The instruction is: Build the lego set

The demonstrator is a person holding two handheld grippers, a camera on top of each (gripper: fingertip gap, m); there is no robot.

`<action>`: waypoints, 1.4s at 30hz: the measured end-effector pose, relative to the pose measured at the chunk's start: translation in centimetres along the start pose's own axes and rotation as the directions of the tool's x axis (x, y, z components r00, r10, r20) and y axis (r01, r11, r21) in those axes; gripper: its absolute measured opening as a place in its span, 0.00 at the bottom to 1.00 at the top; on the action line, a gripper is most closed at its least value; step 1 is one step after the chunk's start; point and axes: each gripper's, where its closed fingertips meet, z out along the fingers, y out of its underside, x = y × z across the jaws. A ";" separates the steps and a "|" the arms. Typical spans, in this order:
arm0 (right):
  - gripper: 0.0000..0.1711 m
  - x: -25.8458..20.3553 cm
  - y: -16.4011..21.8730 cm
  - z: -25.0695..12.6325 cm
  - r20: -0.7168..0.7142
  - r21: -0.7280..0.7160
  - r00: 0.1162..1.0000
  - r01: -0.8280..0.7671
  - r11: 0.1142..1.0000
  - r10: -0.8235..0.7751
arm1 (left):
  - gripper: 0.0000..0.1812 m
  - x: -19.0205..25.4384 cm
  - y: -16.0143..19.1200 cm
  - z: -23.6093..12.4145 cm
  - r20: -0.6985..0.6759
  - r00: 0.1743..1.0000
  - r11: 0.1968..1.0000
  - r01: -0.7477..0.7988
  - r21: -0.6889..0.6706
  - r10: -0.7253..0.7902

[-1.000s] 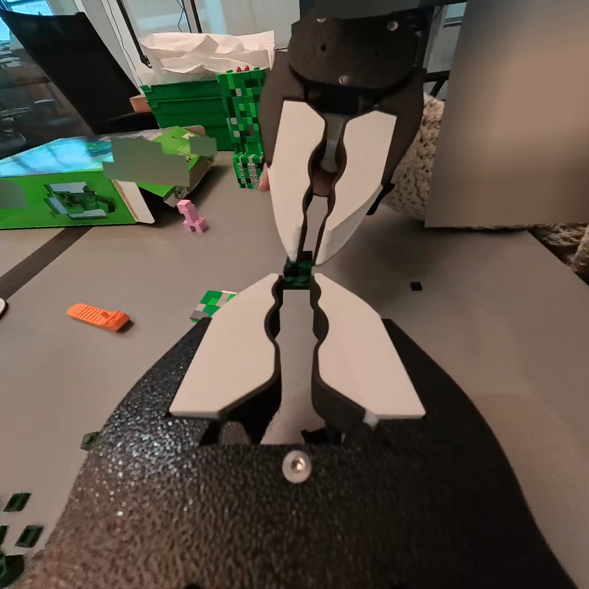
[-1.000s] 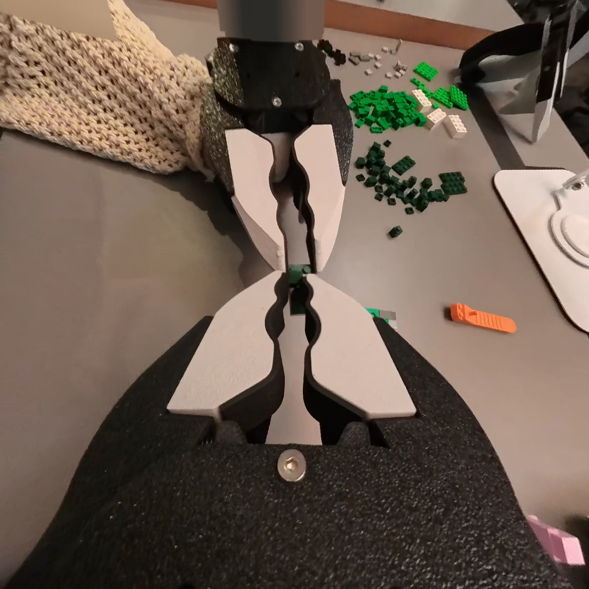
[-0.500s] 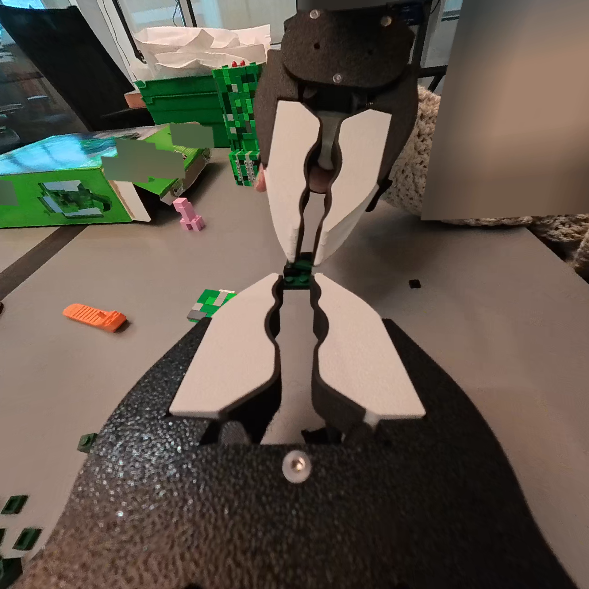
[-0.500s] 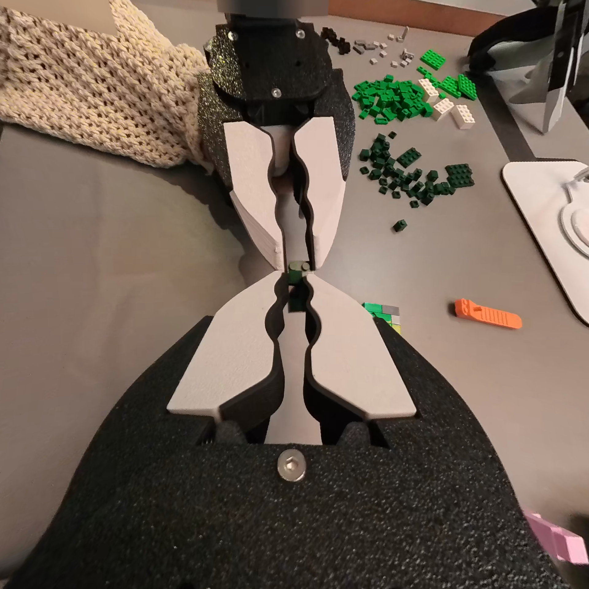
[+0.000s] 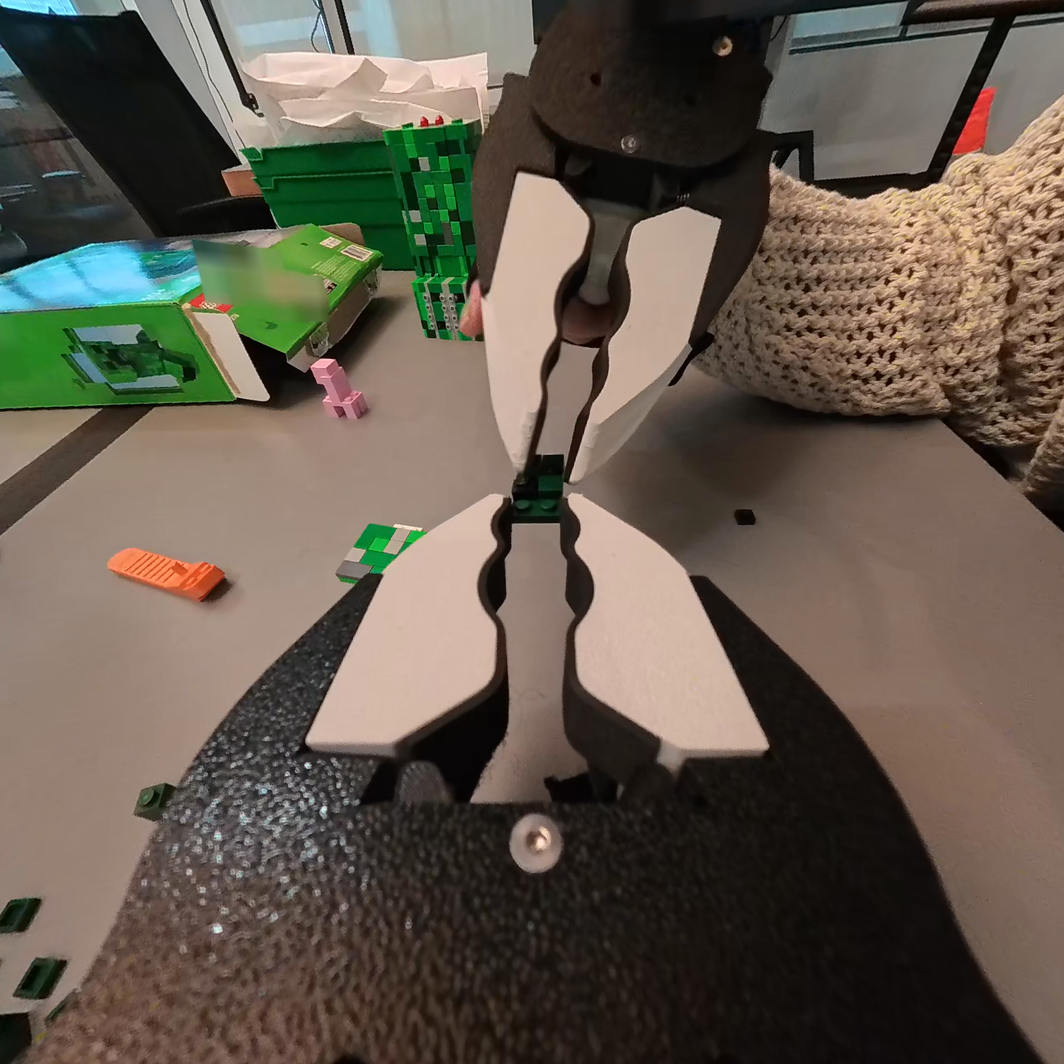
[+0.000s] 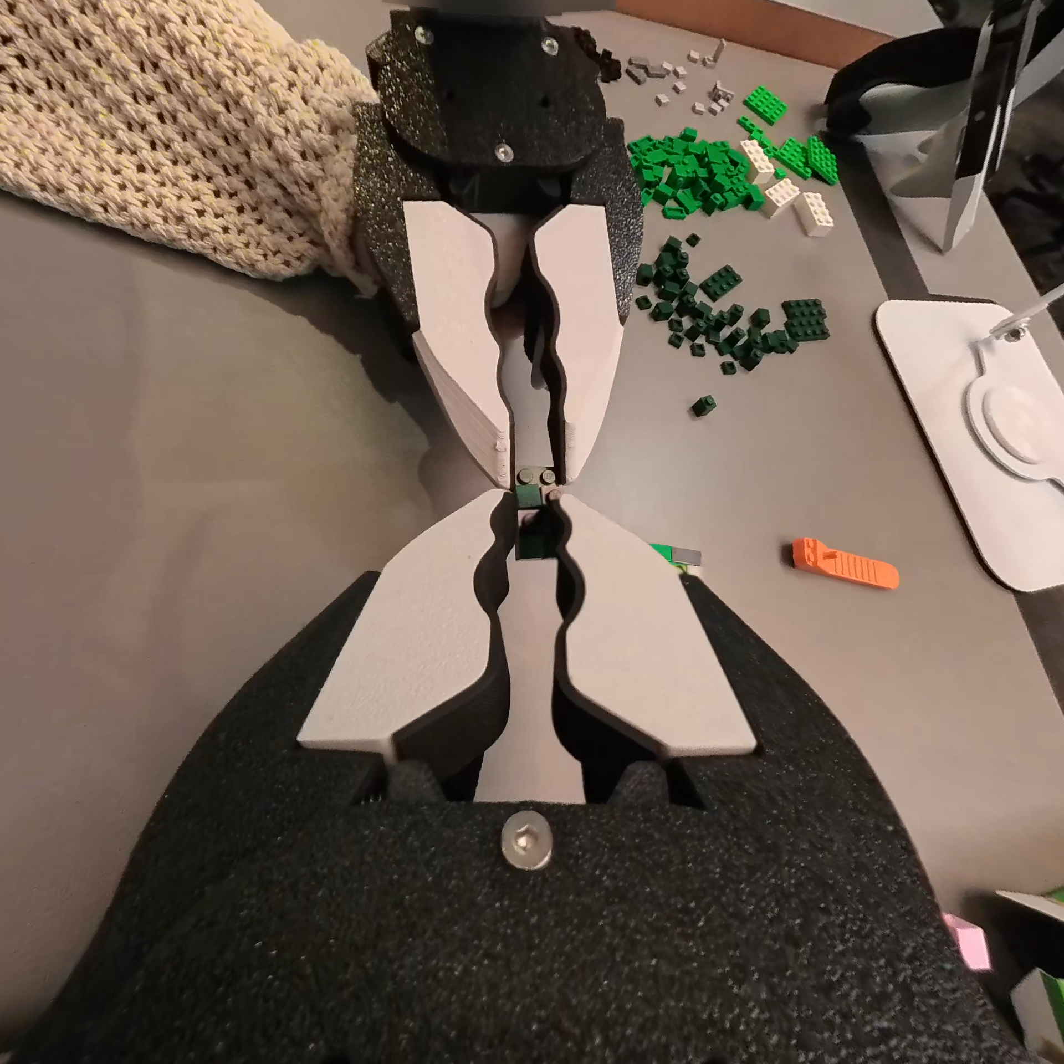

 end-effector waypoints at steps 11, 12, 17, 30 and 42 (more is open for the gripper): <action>0.18 0.6 -2.1 -1.1 -0.106 0.112 0.990 0.108 0.988 -0.096 | 0.08 -0.6 -0.3 -0.3 0.040 0.999 1.000 0.011 0.026 -0.012; 0.19 0.7 -2.4 -1.2 -0.153 0.131 0.977 0.169 0.977 -0.148 | 0.08 -0.6 -0.4 -0.4 0.042 0.999 0.999 0.017 0.034 -0.019; 0.14 0.3 -2.3 -1.4 -0.441 0.001 0.719 0.599 0.801 -0.537 | 0.08 -1.0 -0.7 -0.7 0.047 0.998 0.997 0.047 0.064 -0.050; 0.10 0.9 -1.5 0.1 -0.501 -0.239 0.503 0.701 0.672 -0.704 | 0.08 -1.0 -0.7 -0.7 0.043 0.998 0.997 0.050 0.061 -0.053; 0.04 1.0 -1.4 0.5 -0.511 -0.294 0.449 0.710 0.640 -0.733 | 0.08 -1.0 -0.7 -0.7 0.091 0.996 0.998 0.012 0.060 -0.017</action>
